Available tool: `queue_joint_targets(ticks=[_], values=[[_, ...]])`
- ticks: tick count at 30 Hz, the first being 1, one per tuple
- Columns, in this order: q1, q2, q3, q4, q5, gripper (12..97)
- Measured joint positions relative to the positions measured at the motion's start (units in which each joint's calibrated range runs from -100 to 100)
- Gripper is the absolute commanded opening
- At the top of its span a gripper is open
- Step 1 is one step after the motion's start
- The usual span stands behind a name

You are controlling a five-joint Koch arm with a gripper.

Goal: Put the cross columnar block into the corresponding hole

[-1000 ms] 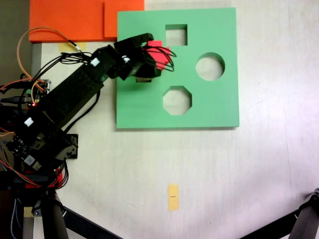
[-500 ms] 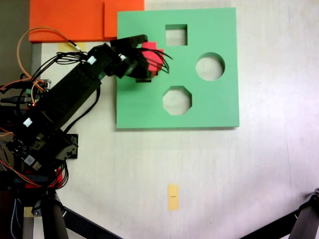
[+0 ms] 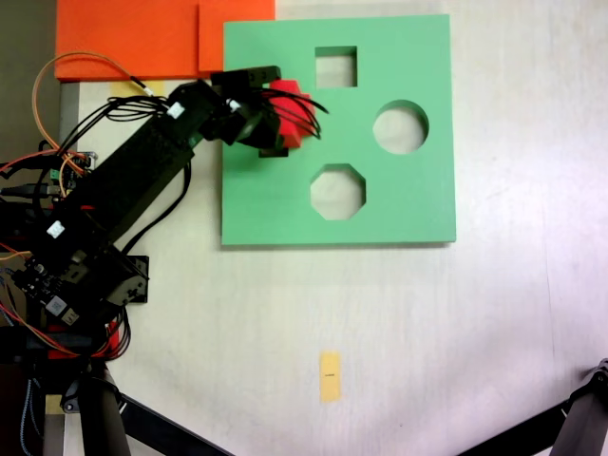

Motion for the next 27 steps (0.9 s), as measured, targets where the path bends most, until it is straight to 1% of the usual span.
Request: queue_joint_targets(ticks=[13,27], values=[[1.71,1.78,-0.88,-0.39,1.71,38.8],[2.0,-5.47,-2.74,-3.82,2.59,38.4]])
